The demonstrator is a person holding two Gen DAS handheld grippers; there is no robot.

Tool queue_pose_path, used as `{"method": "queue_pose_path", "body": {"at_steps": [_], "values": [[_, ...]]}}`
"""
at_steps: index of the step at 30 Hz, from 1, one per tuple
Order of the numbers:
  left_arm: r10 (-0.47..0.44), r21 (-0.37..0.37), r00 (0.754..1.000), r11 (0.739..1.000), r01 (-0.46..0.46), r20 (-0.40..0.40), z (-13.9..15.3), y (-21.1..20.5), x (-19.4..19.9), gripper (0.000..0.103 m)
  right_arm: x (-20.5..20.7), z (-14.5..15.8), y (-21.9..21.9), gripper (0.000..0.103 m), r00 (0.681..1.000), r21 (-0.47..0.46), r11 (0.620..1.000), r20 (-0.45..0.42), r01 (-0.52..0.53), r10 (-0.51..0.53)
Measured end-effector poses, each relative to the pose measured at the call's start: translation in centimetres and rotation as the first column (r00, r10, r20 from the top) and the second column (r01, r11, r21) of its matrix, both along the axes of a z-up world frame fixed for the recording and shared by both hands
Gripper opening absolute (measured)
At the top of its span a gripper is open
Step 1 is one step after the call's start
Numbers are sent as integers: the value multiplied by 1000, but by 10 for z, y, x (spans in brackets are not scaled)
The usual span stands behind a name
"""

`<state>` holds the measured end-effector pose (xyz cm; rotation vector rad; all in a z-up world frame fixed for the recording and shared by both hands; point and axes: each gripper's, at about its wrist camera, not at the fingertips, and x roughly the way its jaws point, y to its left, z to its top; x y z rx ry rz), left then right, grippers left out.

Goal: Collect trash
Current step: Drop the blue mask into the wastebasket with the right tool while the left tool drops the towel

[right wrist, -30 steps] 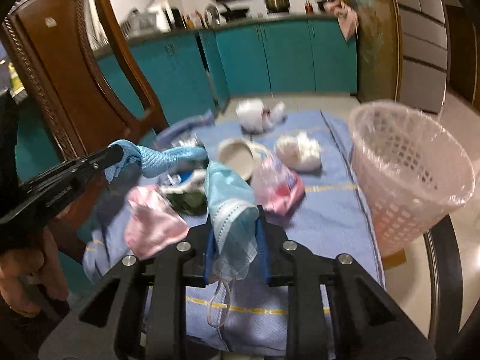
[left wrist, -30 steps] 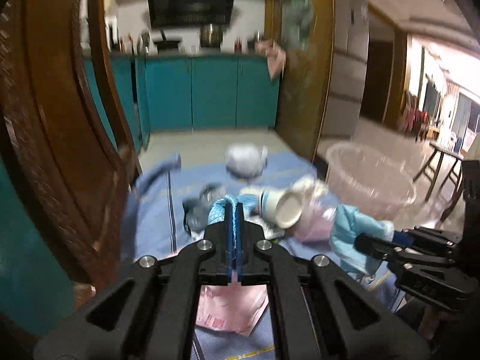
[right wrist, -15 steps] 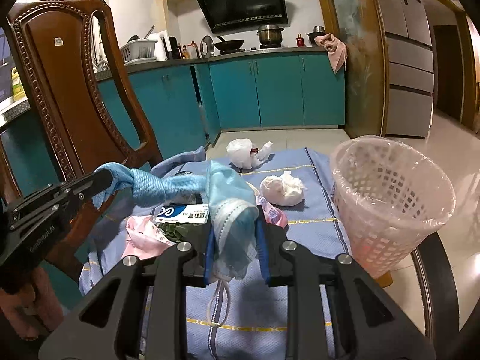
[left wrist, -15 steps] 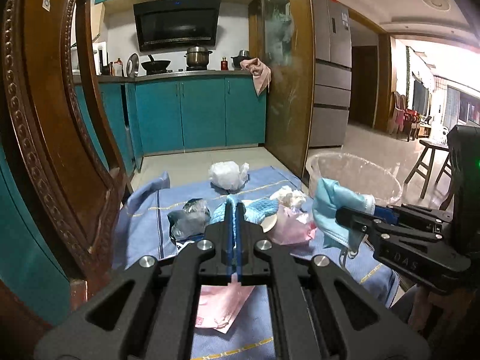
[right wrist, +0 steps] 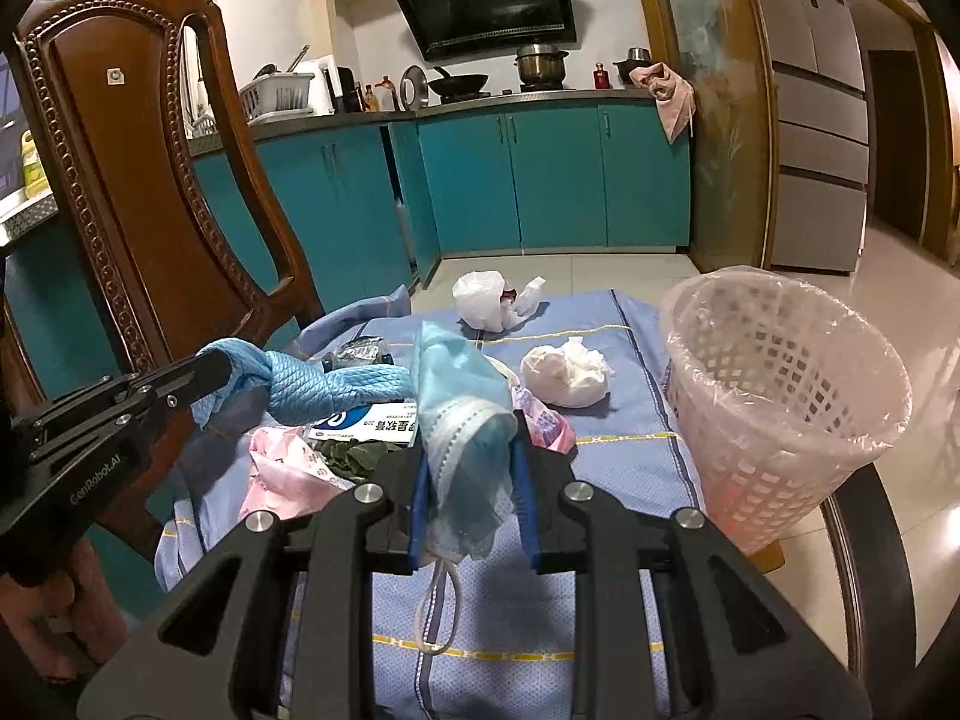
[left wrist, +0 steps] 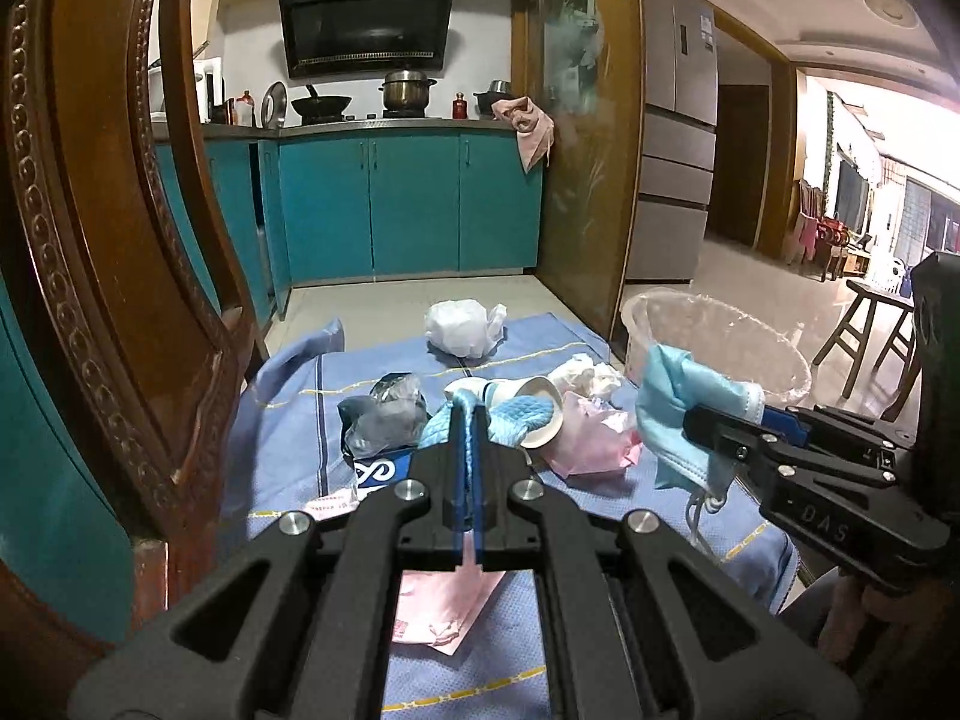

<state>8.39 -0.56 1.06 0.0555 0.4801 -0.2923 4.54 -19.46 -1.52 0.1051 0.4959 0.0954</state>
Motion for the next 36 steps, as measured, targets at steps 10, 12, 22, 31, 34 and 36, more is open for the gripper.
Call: {"method": "queue_pose_path", "body": {"at_steps": [10, 12, 22, 31, 34, 36], "values": [[-1, 0, 1000, 1000, 1, -9, -3, 0, -1, 3, 0, -1, 1, 24, 1000, -2, 1000, -6, -3, 3], [1, -1, 1000, 1000, -1, -10, -3, 0, 0, 3, 1, -1, 2, 24, 1000, -3, 1000, -6, -3, 3], [7, -7, 1000, 1000, -7, -4, -2, 2, -1, 3, -3, 11, -10, 24, 997, 5, 999, 67, 37, -37], [3, -8, 1000, 1000, -3, -9, -4, 1, 2, 3, 34, 35, -126, 24, 904, 100, 914, 140, 393, -404], [8, -11, 1000, 1000, -8, -7, -3, 1, 2, 3, 54, 27, -152, 32, 874, 100, 882, 120, 460, -470], [8, -8, 1000, 1000, -8, -10, -4, 1, 3, 3, 70, 12, -164, 62, 866, 73, 868, 58, 492, -496]]}}
